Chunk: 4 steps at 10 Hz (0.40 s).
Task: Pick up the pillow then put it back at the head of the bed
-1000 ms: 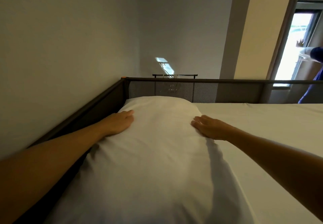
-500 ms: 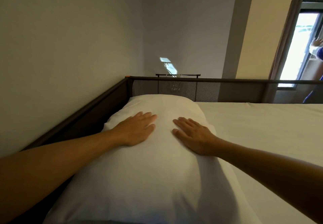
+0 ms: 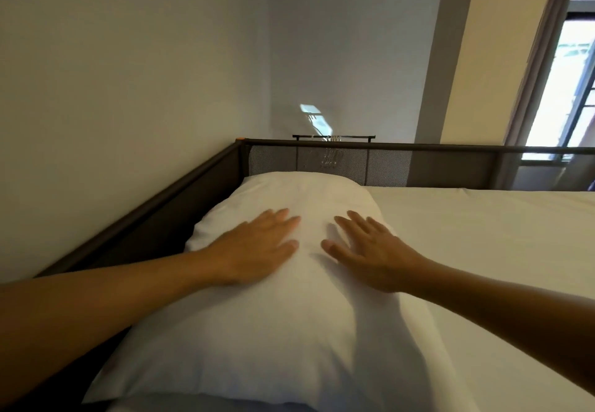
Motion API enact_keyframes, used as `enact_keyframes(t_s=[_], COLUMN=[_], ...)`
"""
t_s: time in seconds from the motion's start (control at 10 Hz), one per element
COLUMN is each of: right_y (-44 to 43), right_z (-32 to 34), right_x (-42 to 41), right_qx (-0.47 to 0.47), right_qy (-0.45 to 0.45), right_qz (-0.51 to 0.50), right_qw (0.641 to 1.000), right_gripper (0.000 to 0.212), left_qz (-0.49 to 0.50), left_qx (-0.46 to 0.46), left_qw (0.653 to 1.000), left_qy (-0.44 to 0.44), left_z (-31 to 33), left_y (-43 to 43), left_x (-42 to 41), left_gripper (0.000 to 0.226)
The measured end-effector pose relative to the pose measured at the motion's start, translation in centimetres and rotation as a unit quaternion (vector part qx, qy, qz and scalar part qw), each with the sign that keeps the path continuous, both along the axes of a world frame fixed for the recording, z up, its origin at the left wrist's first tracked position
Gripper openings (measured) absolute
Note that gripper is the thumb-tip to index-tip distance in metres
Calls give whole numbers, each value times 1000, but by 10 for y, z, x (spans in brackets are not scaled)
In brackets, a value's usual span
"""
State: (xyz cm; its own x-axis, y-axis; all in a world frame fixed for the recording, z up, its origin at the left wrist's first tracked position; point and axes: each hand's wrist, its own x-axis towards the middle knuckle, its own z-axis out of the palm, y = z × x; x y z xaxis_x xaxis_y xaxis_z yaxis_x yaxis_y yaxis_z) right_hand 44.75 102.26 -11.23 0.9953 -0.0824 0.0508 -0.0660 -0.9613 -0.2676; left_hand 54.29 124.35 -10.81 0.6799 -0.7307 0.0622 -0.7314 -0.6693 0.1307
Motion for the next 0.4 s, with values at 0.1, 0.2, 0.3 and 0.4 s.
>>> enact_keyframes(t_s=[0.1, 0.2, 0.3, 0.4], right_y=[1, -20, -38, -54], right_z=[-7, -4, 11, 42], right_x=[-7, -17, -28, -49], right_qx=[-15, 7, 10, -14], right_qy=[35, 86, 161, 141], right_qz=[13, -30, -89, -120], right_qw=[999, 996, 983, 983], right_gripper=[96, 103, 112, 112], left_qz=[-19, 66, 176, 144], left_qx=[14, 45, 125, 161], left_qw=[1000, 996, 975, 976], left_qy=[3, 31, 43, 0], left_z=[-6, 8, 30, 72], left_y=[8, 34, 65, 71], left_x=[1, 25, 38, 32], left_gripper=[60, 61, 59, 42])
